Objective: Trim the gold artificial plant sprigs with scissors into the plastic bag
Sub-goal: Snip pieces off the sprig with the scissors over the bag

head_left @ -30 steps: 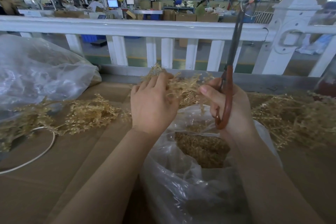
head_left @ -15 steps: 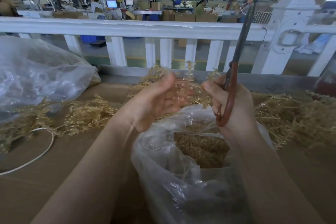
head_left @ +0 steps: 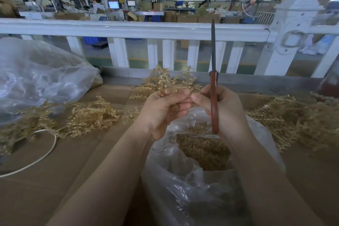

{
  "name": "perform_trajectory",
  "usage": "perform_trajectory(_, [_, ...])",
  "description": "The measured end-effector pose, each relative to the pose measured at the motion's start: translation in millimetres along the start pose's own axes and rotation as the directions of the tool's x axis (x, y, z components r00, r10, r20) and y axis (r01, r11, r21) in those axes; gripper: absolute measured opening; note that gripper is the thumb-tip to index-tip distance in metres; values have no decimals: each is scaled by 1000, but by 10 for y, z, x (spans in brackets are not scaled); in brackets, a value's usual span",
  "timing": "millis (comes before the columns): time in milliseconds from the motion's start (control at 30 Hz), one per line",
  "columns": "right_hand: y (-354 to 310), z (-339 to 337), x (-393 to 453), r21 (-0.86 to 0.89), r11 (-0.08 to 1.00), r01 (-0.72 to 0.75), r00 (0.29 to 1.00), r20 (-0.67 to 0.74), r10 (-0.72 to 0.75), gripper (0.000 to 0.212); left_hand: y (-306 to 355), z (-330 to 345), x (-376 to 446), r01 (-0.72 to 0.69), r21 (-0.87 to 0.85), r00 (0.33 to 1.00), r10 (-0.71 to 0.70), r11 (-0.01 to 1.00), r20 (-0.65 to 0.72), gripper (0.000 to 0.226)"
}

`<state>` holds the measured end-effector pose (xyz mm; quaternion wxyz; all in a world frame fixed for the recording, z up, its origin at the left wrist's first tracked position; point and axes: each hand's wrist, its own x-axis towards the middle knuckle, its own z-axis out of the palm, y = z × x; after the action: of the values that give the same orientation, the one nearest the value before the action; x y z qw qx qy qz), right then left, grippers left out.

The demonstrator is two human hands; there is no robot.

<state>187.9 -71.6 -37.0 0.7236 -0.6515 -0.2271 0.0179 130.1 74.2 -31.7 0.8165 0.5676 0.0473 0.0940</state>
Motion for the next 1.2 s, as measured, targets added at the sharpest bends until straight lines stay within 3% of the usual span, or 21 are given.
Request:
perform_trajectory(133, [35, -13, 19, -48, 999, 6, 999, -39, -8, 20, -59, 59, 0, -38, -78, 996, 32, 996, -82, 15])
perform_trajectory(333, [19, -6, 15, -102, 994, 43, 999, -22, -46, 23, -43, 11, 1, 64, -9, 998, -64, 998, 6, 21])
perform_trajectory(467, [8, -20, 4, -100, 994, 49, 999, 19, -47, 22, -35, -52, -6, 94, -59, 996, -94, 994, 6, 20])
perform_trajectory(633, [43, -29, 41, -181, 982, 49, 998, -27, -55, 24, -88, -41, -9, 125, -136, 992, -128, 983, -13, 9])
perform_trajectory(800, [76, -32, 50, -220, 973, 75, 995, -51, -88, 25, -90, -45, 4, 115, -84, 993, -117, 990, -16, 30])
perform_trajectory(933, [37, -44, 30, -192, 978, 82, 996, 1, -84, 22, -80, -74, 6, 81, -79, 996, -83, 994, -31, 30])
perform_trajectory(1067, [54, -118, 6, -297, 954, 39, 999, 26, -33, 52, -59, -113, 23, 36, -200, 997, -49, 979, -56, 12])
perform_trajectory(1200, [132, -159, -55, -458, 887, 62, 995, 95, -20, 66, -43, -135, 34, -34, -261, 994, 6, 965, -110, 19])
